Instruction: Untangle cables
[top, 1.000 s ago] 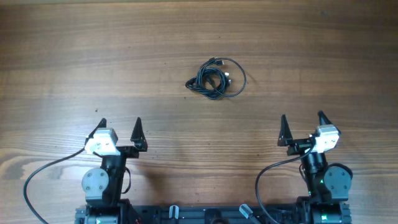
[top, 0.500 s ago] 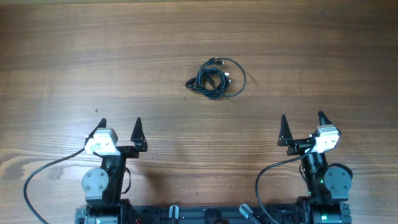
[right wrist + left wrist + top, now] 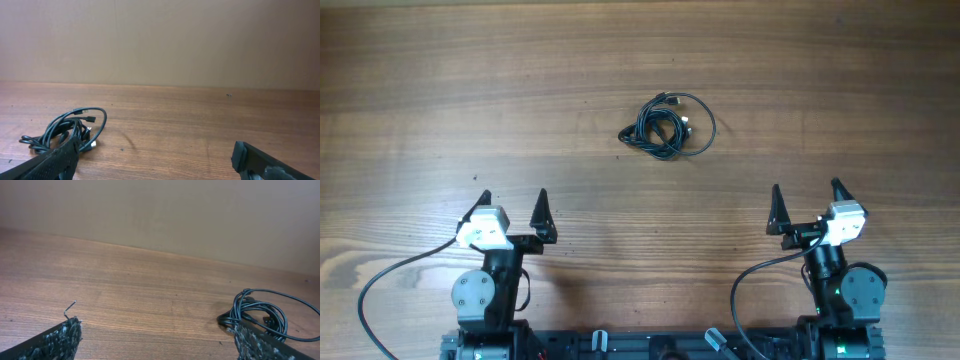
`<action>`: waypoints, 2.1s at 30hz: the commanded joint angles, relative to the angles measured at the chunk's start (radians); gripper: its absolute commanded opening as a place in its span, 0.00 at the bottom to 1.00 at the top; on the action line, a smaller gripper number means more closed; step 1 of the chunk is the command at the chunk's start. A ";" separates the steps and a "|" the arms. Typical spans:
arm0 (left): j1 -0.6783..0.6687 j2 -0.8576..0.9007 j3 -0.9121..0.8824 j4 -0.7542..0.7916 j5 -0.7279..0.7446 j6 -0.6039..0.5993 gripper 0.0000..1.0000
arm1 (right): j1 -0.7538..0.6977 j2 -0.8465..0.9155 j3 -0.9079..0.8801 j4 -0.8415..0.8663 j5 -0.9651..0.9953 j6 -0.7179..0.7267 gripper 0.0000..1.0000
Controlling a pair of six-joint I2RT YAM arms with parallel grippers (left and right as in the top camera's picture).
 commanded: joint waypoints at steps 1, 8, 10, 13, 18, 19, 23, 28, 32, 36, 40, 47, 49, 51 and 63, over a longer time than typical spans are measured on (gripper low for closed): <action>-0.007 -0.003 -0.009 0.002 -0.003 0.023 1.00 | 0.004 -0.009 -0.001 0.003 -0.015 -0.006 1.00; -0.007 -0.003 -0.009 0.002 -0.003 0.023 1.00 | 0.004 -0.009 -0.001 0.003 -0.015 -0.006 1.00; -0.007 -0.003 -0.009 0.002 -0.003 0.023 1.00 | 0.004 -0.009 -0.001 0.003 -0.015 -0.006 1.00; -0.007 -0.003 -0.009 0.002 -0.003 0.023 1.00 | 0.004 -0.009 -0.001 0.003 -0.015 -0.006 1.00; -0.007 -0.003 -0.009 0.002 -0.003 0.023 1.00 | 0.004 -0.009 -0.001 0.003 -0.015 -0.006 1.00; -0.007 -0.003 -0.009 0.002 -0.003 0.023 1.00 | 0.004 -0.009 -0.001 0.003 -0.015 -0.006 1.00; -0.007 -0.003 -0.009 0.002 -0.003 0.023 1.00 | 0.004 -0.009 -0.001 0.003 -0.015 -0.006 1.00; -0.007 -0.003 -0.009 0.003 -0.003 0.023 1.00 | 0.004 -0.009 -0.001 0.003 -0.015 -0.006 1.00; -0.007 -0.003 -0.009 0.003 -0.002 0.023 1.00 | 0.004 -0.009 -0.001 0.012 -0.026 -0.004 1.00; -0.007 -0.003 -0.009 0.004 0.002 0.023 1.00 | 0.004 -0.009 -0.001 0.006 -0.045 0.151 1.00; -0.007 -0.003 -0.008 0.030 0.066 -0.003 1.00 | 0.004 -0.009 -0.001 0.025 -0.075 0.359 1.00; -0.007 0.229 0.254 -0.010 0.075 -0.165 1.00 | 0.004 0.122 0.124 0.099 -0.234 0.354 1.00; -0.007 0.389 0.393 -0.026 0.114 -0.164 1.00 | 0.004 0.214 0.227 0.090 -0.286 0.358 1.00; -0.008 0.611 0.634 -0.193 0.192 -0.134 1.00 | 0.004 0.333 0.397 -0.002 -0.323 0.354 1.00; -0.007 1.283 1.293 -0.682 0.443 -0.172 1.00 | 0.003 1.134 1.241 -0.525 -0.592 0.196 1.00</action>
